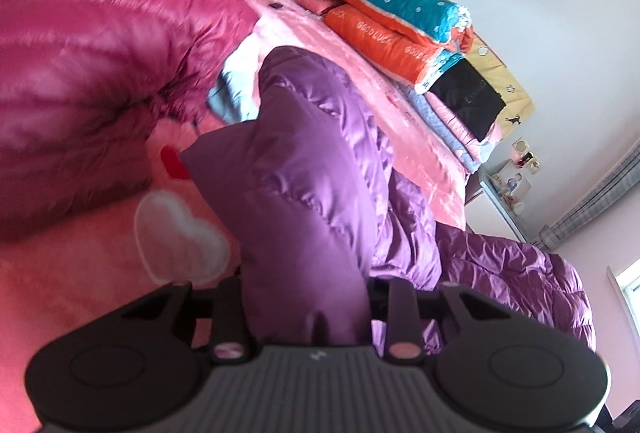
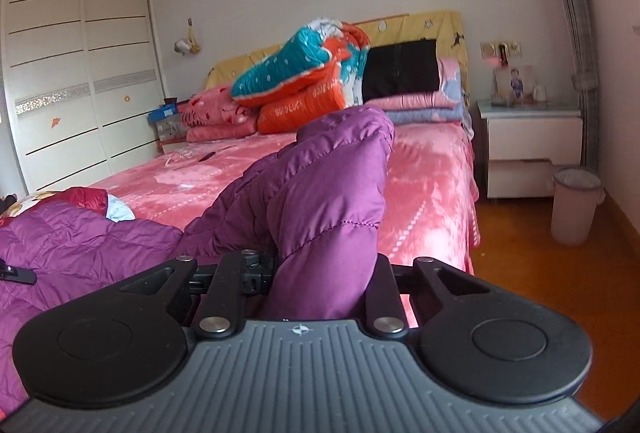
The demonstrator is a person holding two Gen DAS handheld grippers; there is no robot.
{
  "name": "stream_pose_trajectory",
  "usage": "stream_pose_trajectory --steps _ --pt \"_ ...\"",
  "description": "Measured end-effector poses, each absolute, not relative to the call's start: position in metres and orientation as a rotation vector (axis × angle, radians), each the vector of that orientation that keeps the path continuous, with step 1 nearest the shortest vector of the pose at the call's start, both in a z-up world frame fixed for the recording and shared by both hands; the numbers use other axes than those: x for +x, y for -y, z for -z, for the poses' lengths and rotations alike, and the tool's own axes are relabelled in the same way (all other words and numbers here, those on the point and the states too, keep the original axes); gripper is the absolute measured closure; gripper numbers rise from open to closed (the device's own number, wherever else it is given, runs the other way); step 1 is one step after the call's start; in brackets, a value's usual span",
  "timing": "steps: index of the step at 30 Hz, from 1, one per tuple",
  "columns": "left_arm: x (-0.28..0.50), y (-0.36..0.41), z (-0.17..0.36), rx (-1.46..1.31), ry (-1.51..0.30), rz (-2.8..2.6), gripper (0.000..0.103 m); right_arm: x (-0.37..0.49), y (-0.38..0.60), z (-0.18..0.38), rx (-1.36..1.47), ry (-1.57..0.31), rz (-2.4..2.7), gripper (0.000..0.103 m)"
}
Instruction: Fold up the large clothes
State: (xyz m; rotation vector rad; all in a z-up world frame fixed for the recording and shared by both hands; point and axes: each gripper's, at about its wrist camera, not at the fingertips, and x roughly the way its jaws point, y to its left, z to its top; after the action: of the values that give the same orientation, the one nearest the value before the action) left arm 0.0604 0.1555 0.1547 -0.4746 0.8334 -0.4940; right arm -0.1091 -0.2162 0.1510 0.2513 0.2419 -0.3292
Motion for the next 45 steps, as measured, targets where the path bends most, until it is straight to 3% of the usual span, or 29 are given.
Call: stream_pose_trajectory --steps 2,4,11,20,21,23,24,25,27,34,37,39,45 --pt "0.062 -0.150 -0.168 -0.463 -0.814 0.507 0.072 -0.111 0.219 -0.160 0.249 -0.217 0.336 0.082" --pt "0.066 -0.140 -0.184 -0.446 -0.794 0.525 0.072 -0.112 0.222 -0.171 0.227 -0.185 0.349 0.092" --pt "0.092 -0.102 -0.208 -0.398 -0.750 0.564 0.072 -0.090 0.255 -0.196 0.237 -0.168 0.352 0.093" --pt "0.094 -0.133 -0.135 -0.377 -0.873 0.427 0.072 -0.074 0.278 -0.102 0.390 -0.379 0.329 0.090" --pt "0.094 -0.137 -0.125 -0.384 -0.890 0.412 0.071 -0.076 0.279 -0.091 0.415 -0.395 0.337 0.084" --pt "0.096 -0.144 -0.109 -0.391 -0.916 0.386 0.070 -0.080 0.282 -0.074 0.463 -0.419 0.352 0.062" --pt "0.097 -0.145 -0.103 -0.384 -0.924 0.377 0.068 -0.081 0.284 -0.068 0.481 -0.426 0.361 0.035" --pt "0.097 -0.144 -0.098 -0.376 -0.927 0.372 0.067 -0.083 0.286 -0.064 0.492 -0.432 0.381 0.016" --pt "0.100 -0.145 -0.092 -0.366 -0.934 0.375 0.065 -0.090 0.293 -0.060 0.525 -0.436 0.395 0.000" --pt "0.112 -0.153 -0.076 -0.382 -0.975 0.412 0.052 -0.080 0.359 -0.029 0.897 -0.515 0.162 0.000" --pt "0.115 -0.157 -0.067 -0.397 -0.994 0.427 0.044 -0.075 0.376 -0.003 1.041 -0.514 0.031 0.000" --pt "0.118 -0.160 -0.061 -0.413 -1.009 0.432 0.034 -0.073 0.374 0.010 1.108 -0.522 -0.031 0.000" --pt "0.131 -0.170 -0.039 -0.490 -1.044 0.518 0.018 -0.066 0.365 -0.001 1.044 -0.489 -0.127 0.000"
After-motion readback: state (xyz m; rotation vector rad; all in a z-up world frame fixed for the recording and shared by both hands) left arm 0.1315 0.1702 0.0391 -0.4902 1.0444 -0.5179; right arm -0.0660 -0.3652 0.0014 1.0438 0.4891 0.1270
